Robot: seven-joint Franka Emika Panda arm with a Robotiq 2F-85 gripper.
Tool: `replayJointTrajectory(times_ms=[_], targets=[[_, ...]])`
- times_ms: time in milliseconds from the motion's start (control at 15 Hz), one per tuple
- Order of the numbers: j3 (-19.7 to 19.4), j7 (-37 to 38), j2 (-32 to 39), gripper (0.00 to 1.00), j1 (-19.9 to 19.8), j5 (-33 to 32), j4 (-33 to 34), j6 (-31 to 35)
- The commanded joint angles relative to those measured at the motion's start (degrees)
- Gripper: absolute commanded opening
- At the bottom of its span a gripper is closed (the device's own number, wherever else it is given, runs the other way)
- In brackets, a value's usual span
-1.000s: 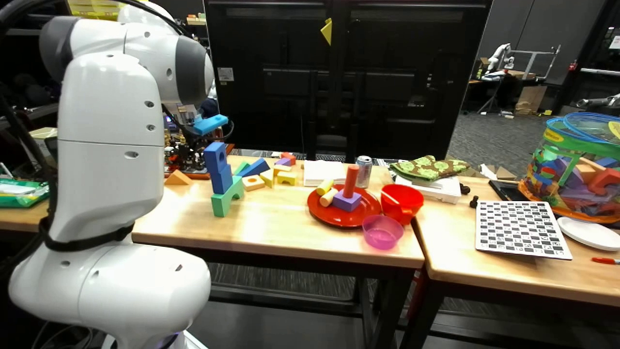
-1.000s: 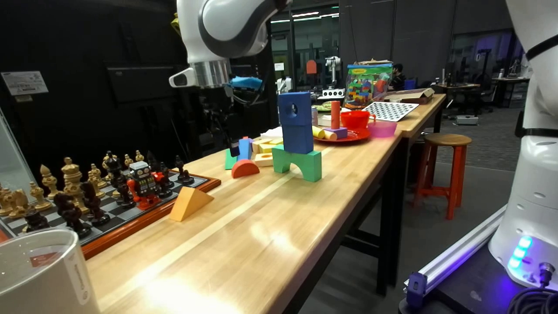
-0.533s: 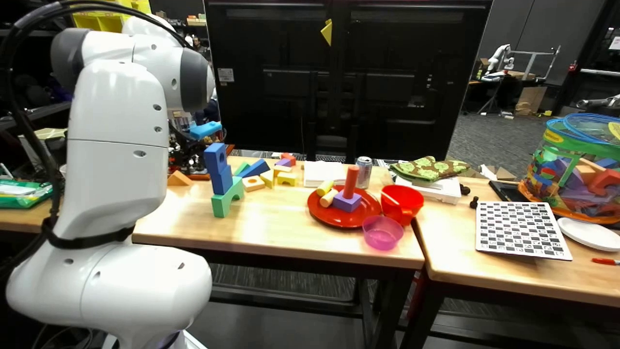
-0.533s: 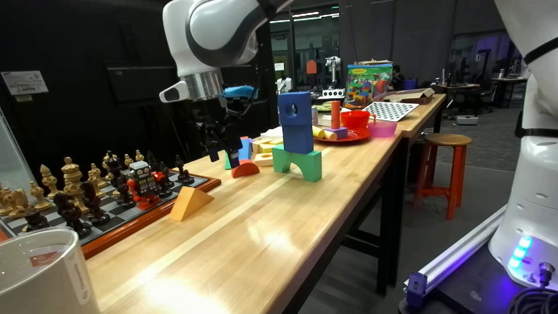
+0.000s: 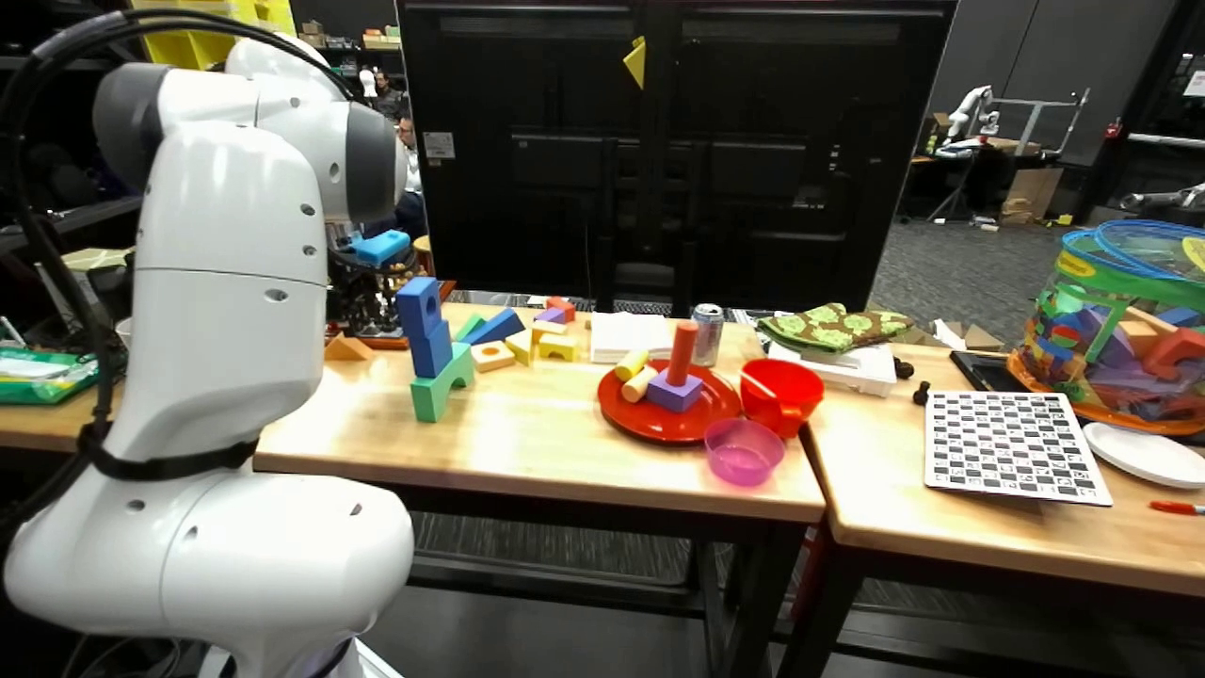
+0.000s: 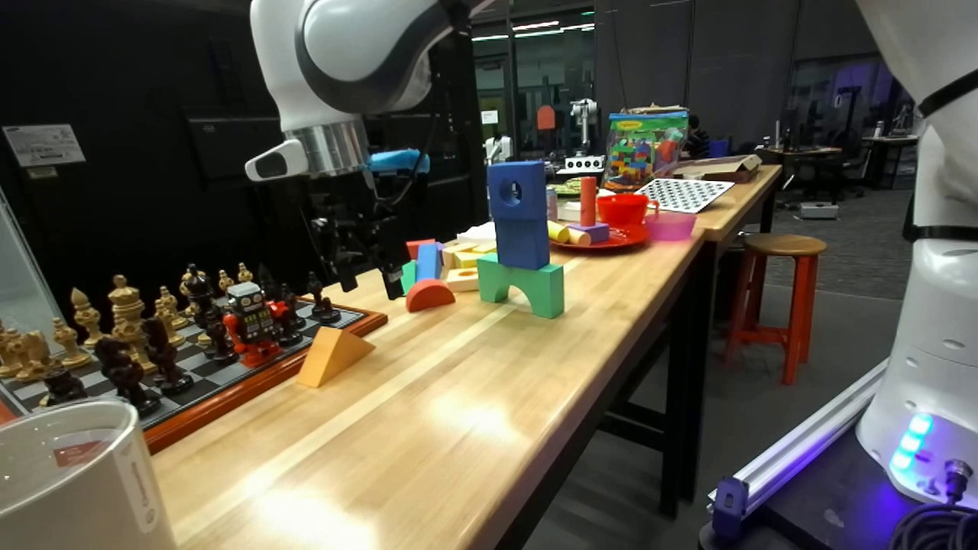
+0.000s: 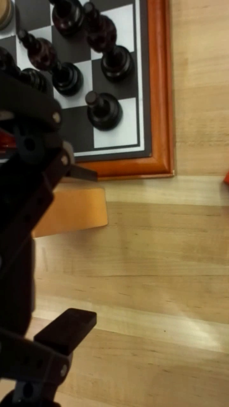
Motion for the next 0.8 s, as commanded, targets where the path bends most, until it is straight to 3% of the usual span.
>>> replayJointTrajectory(times_ms=[0, 733], targets=[[0.2, -4.7, 2.2, 1.0, 0.9, -0.4, 3.1, -0.9], [-0.2, -10.6, 6.9, 1.0, 3.2, 0.1, 9.4, -1.4]])
